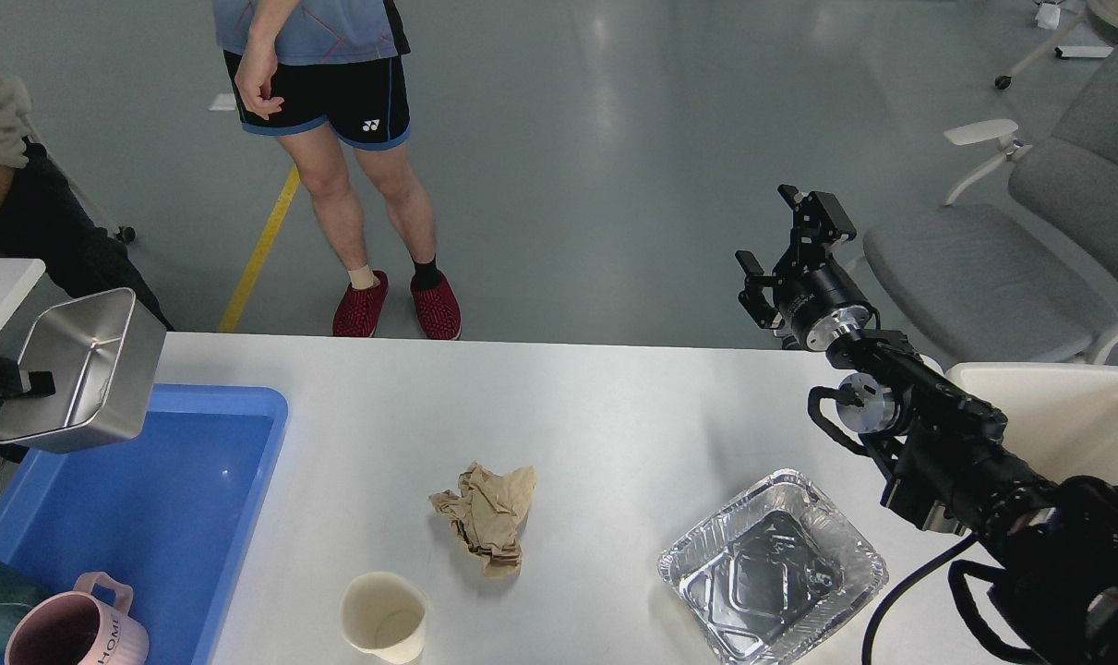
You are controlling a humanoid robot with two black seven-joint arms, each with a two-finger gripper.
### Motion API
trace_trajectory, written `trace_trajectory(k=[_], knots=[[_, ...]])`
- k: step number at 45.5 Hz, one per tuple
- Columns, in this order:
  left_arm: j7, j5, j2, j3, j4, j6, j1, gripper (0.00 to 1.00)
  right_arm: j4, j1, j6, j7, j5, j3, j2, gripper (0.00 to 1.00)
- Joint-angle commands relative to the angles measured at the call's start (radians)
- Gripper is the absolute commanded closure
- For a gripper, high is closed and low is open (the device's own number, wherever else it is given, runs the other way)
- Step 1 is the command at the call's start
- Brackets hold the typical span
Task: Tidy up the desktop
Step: 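Lift the steel box and tip it over the blue tray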
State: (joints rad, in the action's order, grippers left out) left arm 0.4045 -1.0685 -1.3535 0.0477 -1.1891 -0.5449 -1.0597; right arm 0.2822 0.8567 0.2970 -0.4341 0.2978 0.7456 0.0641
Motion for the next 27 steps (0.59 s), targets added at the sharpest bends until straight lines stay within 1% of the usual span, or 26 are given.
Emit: trace_trajectory(k=[1, 6, 10, 14, 22, 27], knots=[[-0.012, -0.001, 0.033, 0.001, 0.068, 0.025, 0.006, 1.00, 0.000, -0.001, 0.001, 0.000, 0.000, 0.000, 0.003, 0.00], [-0.007, -0.001, 0.096, 0.003, 0.150, 0.025, 0.007, 1.00, 0.000, -0.002, 0.001, 0.000, 0.000, 0.000, 0.005, 0.00], [-0.007, -0.001, 0.125, 0.003, 0.190, 0.029, 0.017, 1.00, 0.000, -0.002, 0.001, 0.000, 0.000, 0.000, 0.003, 0.00], [-0.003, 0.001, 0.157, 0.001, 0.252, 0.051, 0.038, 1.00, 0.000, -0.004, 0.001, 0.000, 0.000, 0.000, 0.003, 0.00], [0.002, 0.013, 0.315, -0.002, 0.427, 0.082, 0.101, 1.00, 0.000, -0.004, 0.001, 0.000, 0.000, 0.000, 0.002, 0.00], [0.002, 0.030, 0.405, -0.009, 0.537, 0.129, 0.155, 1.00, 0.000, -0.007, 0.001, 0.000, 0.000, 0.000, 0.005, 0.00]])
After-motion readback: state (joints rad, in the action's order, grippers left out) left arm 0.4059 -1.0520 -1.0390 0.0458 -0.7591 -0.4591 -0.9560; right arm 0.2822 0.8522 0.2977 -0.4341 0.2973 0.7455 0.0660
